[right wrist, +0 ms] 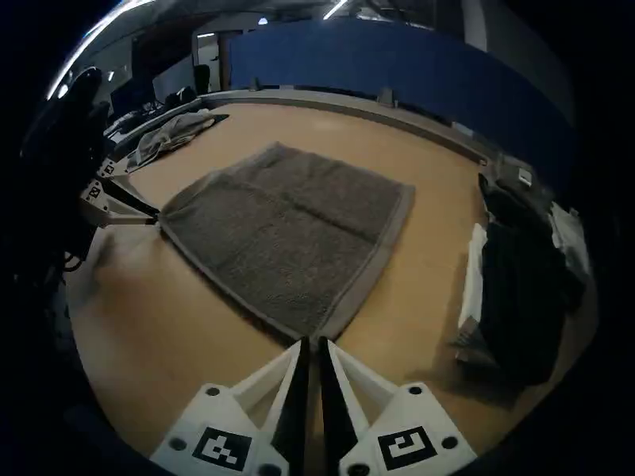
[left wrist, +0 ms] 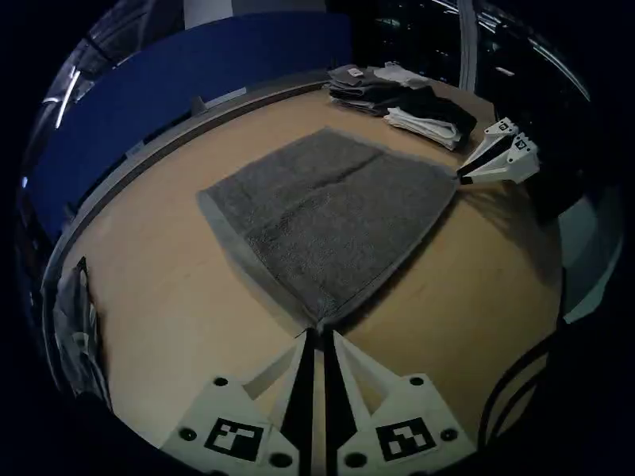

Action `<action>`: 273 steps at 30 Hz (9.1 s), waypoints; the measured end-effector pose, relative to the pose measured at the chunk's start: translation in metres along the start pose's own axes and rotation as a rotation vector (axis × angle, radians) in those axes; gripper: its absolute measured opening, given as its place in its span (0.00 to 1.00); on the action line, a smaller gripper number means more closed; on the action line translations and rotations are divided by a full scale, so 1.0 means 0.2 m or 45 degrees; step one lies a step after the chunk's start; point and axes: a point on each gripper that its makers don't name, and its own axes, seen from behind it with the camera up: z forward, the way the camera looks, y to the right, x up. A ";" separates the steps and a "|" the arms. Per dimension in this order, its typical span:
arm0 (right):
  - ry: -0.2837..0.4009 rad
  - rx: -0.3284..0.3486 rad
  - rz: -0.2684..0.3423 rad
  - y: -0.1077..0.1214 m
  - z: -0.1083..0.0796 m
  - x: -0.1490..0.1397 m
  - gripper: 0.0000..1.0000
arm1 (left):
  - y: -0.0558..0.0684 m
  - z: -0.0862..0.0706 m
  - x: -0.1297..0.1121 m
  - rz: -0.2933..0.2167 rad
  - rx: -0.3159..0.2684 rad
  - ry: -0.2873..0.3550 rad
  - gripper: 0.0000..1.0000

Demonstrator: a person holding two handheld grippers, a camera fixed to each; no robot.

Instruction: Fold towel

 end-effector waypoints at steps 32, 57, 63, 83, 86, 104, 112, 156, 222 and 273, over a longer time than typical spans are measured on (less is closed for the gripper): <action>0.244 -0.084 0.009 0.13 -0.39 0.56 0.08 | -0.14 -0.41 0.51 -0.177 0.104 0.192 0.07; 0.316 -0.091 0.035 0.13 -0.56 0.70 0.08 | -0.13 -0.59 0.69 -0.220 0.129 0.271 0.07; 0.298 -0.086 0.035 0.13 -0.55 0.68 0.08 | -0.12 -0.58 0.66 -0.218 0.126 0.257 0.07; 0.213 -0.056 0.061 0.12 -0.42 0.54 0.08 | -0.08 -0.47 0.55 -0.272 0.109 0.158 0.07; 0.198 -0.053 0.068 0.13 -0.39 0.53 0.08 | -0.09 -0.45 0.54 -0.275 0.112 0.150 0.07; 0.114 -0.041 0.104 0.20 -0.14 0.50 0.08 | -0.17 -0.26 0.52 -0.251 0.118 0.078 0.07; 0.073 -0.037 0.132 0.23 0.00 0.50 0.08 | -0.21 -0.14 0.49 -0.259 0.111 0.043 0.07; -0.032 -0.094 0.225 0.33 0.26 0.48 0.15 | -0.38 0.16 0.45 -0.280 0.137 -0.021 0.13; -0.052 -0.161 0.200 0.27 0.12 0.28 1.00 | -0.29 -0.01 0.25 -0.379 0.167 -0.024 0.74; -0.181 -0.008 0.168 0.19 0.20 0.09 0.06 | -0.37 -0.23 0.09 -0.453 0.286 -0.021 0.94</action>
